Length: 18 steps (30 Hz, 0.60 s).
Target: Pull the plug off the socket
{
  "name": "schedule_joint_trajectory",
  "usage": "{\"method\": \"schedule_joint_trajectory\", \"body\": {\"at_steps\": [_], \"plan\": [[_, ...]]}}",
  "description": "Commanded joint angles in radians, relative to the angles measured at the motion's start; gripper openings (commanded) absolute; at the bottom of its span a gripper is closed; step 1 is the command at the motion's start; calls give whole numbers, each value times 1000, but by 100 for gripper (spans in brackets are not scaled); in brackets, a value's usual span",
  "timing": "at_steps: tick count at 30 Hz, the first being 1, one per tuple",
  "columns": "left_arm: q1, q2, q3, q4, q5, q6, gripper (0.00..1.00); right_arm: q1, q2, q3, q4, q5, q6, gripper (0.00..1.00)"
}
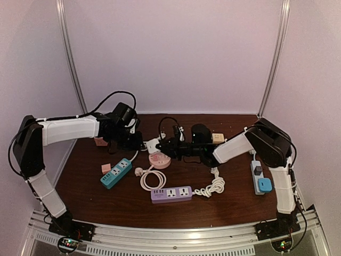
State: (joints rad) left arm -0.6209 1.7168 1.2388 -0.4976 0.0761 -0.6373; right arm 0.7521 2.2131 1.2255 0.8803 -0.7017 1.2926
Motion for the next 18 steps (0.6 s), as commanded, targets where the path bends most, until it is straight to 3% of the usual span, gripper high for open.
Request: {"method": "schedule_joint_trajectory", "body": {"at_steps": [1, 7, 13, 18], "plan": [[1, -32, 12, 22, 4, -3, 31, -30, -173, 12, -306, 78, -235, 0], [-34, 3, 69, 22, -9, -6, 46, -74, -320, 23, -681, 250, -495, 0], [-97, 121, 221, -68, -100, 5, 71, -80, -356, 117, -1070, 540, -701, 0], [-139, 240, 360, -175, -232, 13, 75, -85, -372, 120, -1187, 690, -765, 0]]}}
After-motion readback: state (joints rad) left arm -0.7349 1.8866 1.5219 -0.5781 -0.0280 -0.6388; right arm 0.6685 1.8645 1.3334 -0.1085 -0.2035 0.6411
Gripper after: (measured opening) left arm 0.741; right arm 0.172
